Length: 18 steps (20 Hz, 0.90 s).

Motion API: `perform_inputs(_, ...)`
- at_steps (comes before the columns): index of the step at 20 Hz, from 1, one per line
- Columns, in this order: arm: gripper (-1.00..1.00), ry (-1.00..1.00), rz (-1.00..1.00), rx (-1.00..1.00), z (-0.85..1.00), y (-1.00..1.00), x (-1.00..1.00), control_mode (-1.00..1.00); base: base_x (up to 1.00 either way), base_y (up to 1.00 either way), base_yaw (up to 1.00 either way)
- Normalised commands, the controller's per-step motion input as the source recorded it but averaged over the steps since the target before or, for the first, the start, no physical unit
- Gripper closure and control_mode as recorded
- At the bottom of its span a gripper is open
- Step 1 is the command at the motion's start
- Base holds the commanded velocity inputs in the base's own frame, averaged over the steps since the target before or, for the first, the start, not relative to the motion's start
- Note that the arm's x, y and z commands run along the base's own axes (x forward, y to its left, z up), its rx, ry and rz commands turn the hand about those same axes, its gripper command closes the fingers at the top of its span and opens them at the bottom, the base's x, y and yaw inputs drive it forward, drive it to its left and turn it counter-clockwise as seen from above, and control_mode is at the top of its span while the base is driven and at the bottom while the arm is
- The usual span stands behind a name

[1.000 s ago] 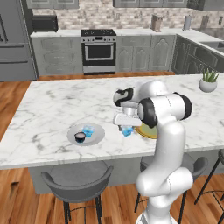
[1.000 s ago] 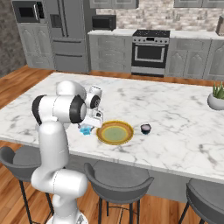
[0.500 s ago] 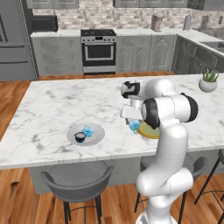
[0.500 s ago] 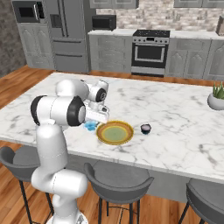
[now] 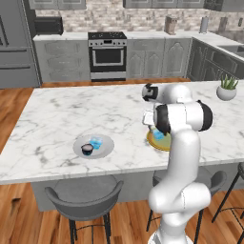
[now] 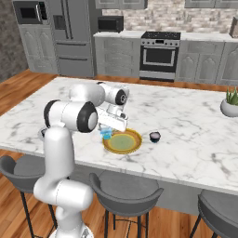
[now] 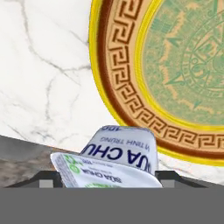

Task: Place two yogurt containers on each plate.

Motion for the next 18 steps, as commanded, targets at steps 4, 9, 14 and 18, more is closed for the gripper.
perform_inputs(4, 1.00, 0.08, 0.00, 0.07, -0.22, -0.37, 0.07, -1.00, 0.00, 0.00, 0.00)
perform_inputs(9, 1.00, 0.00, 0.00, 0.13, -0.28, -0.20, 0.05, -1.00, 0.00, 0.00, 0.00)
perform_inputs(14, 1.00, -0.16, 0.00, 0.17, -0.22, 0.00, 0.02, -1.00, 0.00, 0.00, 0.00)
perform_inputs(18, 1.00, -0.15, 0.00, 0.07, -0.19, 0.00, 0.05, -1.00, 0.00, 0.00, 0.00)
